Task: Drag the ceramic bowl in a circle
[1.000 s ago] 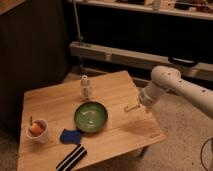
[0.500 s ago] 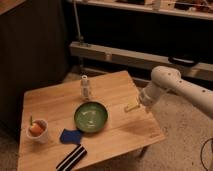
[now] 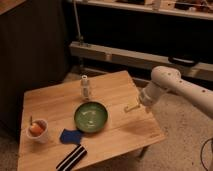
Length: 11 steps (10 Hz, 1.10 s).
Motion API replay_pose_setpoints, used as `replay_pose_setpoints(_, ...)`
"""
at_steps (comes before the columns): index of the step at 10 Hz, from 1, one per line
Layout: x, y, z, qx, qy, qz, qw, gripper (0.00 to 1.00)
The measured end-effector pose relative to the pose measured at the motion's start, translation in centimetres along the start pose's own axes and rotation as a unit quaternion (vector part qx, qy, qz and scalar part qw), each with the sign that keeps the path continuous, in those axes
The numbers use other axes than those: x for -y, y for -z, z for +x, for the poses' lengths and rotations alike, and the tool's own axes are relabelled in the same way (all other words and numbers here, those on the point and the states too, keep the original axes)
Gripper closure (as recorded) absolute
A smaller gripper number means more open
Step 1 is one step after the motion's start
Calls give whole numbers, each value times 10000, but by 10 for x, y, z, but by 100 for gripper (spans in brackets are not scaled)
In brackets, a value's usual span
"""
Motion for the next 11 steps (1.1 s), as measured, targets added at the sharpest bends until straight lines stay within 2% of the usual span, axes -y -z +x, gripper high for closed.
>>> replay_pose_setpoints(3,1,5,-2,71,-6,-45,10000,20)
replay_pose_setpoints(5,-8,29,-12,310,-94,-6,9995,20)
replay_pose_setpoints(6,-25,44,-20,576,-194,24,9981,20)
replay_pose_setpoints(8,-41,58,-23,1286,-536,55,9902,20)
replay_pose_setpoints(9,-50,61,-26,1600,-716,-59,9845,20)
replay_pose_setpoints(11,-53,51,-30,1705,-908,-533,9797,20)
